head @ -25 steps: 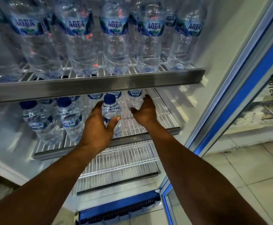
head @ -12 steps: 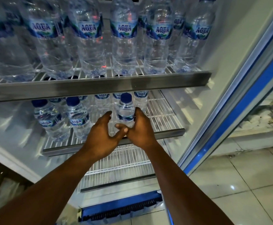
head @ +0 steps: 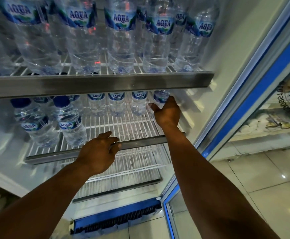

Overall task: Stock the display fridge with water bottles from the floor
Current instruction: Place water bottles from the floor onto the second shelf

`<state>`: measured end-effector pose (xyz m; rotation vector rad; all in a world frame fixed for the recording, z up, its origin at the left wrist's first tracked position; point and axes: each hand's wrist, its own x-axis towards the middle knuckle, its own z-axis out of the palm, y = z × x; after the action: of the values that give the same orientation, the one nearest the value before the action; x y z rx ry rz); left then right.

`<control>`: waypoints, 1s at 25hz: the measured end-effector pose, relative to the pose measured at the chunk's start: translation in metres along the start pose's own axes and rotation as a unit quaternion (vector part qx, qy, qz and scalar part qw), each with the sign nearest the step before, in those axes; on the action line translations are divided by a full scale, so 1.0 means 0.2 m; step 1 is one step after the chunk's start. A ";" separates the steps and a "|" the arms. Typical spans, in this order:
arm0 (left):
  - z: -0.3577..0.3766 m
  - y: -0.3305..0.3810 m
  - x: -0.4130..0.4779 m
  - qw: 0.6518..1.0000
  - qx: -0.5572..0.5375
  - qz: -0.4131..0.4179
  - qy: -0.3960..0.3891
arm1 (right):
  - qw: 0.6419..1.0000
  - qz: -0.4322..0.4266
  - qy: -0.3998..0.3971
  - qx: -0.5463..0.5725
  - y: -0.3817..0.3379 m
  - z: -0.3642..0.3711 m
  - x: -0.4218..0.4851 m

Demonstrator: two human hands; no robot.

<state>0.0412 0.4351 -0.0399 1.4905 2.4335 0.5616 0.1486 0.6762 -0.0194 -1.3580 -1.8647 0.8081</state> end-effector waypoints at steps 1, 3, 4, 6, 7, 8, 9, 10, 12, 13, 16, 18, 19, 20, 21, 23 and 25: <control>0.00 -0.01 0.00 1.000 0.005 0.005 -0.003 | 1.000 0.000 0.003 -0.003 0.00 0.01 0.02; 0.00 -0.01 0.00 1.000 0.007 0.013 -0.006 | 1.000 -0.007 0.012 -0.010 0.00 0.03 0.03; 0.00 -0.02 0.00 1.000 0.008 0.014 -0.007 | 1.000 -0.013 0.014 -0.011 0.02 0.04 0.03; 0.00 -0.02 0.00 1.000 0.011 0.015 -0.007 | 1.000 -0.020 0.008 -0.020 0.04 0.05 0.03; 0.00 -0.03 0.00 1.000 0.014 0.016 -0.005 | 0.999 -0.021 0.005 -0.028 0.05 0.05 0.03; 0.01 -0.03 0.00 1.000 0.017 0.017 -0.005 | 0.999 -0.021 0.004 -0.037 0.06 0.06 0.04; 0.01 -0.04 0.00 1.000 0.021 0.020 -0.003 | 0.999 -0.023 0.003 -0.048 0.07 0.06 0.04; 0.01 -0.04 -0.01 0.999 0.024 0.021 -0.004 | 0.998 -0.027 0.003 -0.053 0.08 0.05 0.04; 0.01 -0.04 -0.01 0.999 0.027 0.019 -0.002 | 0.998 -0.040 0.006 -0.052 0.09 0.04 0.04; 0.01 -0.04 -0.02 1.000 0.026 0.018 0.003 | 0.997 -0.046 0.008 -0.053 0.08 0.03 0.03; 0.04 -0.02 -0.03 0.998 0.041 0.029 0.033 | 0.997 -0.057 0.001 -0.051 0.08 0.05 0.03; 0.05 -0.01 -0.04 0.996 0.081 0.031 0.024 | 0.997 -0.056 -0.003 -0.047 0.08 0.08 0.05; 0.06 -0.01 -0.05 0.995 0.099 0.029 0.017 | 0.997 -0.052 -0.006 -0.050 0.07 0.09 0.05; 0.07 -0.01 -0.05 0.993 0.116 0.028 0.012 | 0.997 -0.054 -0.005 -0.052 0.08 0.10 0.06; 0.07 -0.01 -0.06 0.991 0.133 0.030 0.013 | 0.997 -0.054 -0.004 -0.053 0.08 0.10 0.06; 0.08 -0.02 -0.08 0.987 0.158 0.035 0.020 | 0.997 -0.057 0.000 -0.052 0.09 0.11 0.06; 0.08 -0.01 -0.09 0.985 0.167 0.037 0.021 | 0.997 -0.058 0.004 -0.053 0.10 0.11 0.06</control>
<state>0.0535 0.4211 -0.0552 1.7144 2.6122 0.2034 0.1387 0.6917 -0.0452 -1.3013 -1.9839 0.6513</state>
